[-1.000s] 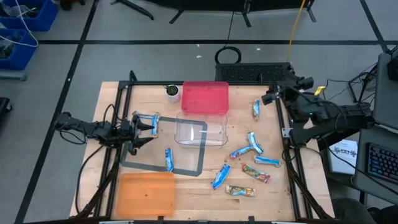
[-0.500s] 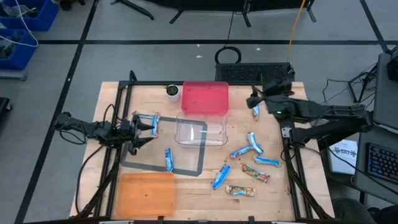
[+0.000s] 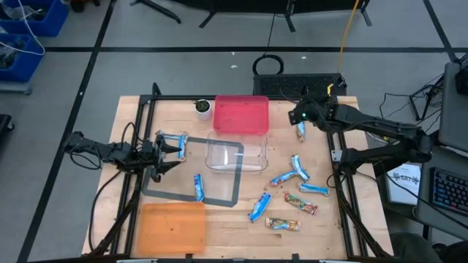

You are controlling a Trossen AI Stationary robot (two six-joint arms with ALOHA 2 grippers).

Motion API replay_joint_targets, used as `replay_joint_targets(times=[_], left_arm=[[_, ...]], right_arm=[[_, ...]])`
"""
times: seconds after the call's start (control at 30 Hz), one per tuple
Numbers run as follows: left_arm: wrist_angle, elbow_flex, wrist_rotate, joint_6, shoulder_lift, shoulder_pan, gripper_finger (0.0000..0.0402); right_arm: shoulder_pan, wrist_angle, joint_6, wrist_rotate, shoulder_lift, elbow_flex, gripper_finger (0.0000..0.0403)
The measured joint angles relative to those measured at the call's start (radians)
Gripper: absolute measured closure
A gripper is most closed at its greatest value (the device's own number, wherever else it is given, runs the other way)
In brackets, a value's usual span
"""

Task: Pick and place Granola Bars by type
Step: Put the yellow granola bar into the transparent bin

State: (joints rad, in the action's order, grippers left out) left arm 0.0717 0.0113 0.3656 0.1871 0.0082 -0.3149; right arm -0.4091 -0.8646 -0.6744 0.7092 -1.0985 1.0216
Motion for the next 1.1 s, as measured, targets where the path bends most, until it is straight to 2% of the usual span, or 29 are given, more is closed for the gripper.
replay_joint_targets(times=[0.17, 0.33, 0.47, 0.6, 0.9, 1.1], left_arm=[[0.000, 0.000, 0.000, 0.000, 0.000, 0.000, 0.0133], [0.000, 0.000, 0.000, 0.000, 0.000, 0.000, 0.0133], [0.000, 0.000, 0.000, 0.000, 0.000, 0.000, 0.0133], [0.000, 0.000, 0.000, 0.000, 0.000, 0.000, 0.0133], [0.000, 0.000, 0.000, 0.000, 0.000, 0.000, 0.0133], [0.000, 0.000, 0.000, 0.000, 0.000, 0.000, 0.0133]], right_arm=[[-0.051, 0.018, -0.077, -0.020, 0.000, -0.064, 0.0097], [-0.084, 0.122, -0.115, -0.149, 0.000, -0.197, 0.0097], [-0.098, 0.159, -0.133, -0.208, 0.000, -0.285, 0.0097], [-0.108, 0.171, -0.151, -0.218, 0.000, -0.339, 0.0105], [-0.110, 0.332, -0.152, -0.289, -0.001, -0.451, 0.0121], [-0.121, 0.375, -0.125, -0.297, -0.049, -0.463, 0.0119]])
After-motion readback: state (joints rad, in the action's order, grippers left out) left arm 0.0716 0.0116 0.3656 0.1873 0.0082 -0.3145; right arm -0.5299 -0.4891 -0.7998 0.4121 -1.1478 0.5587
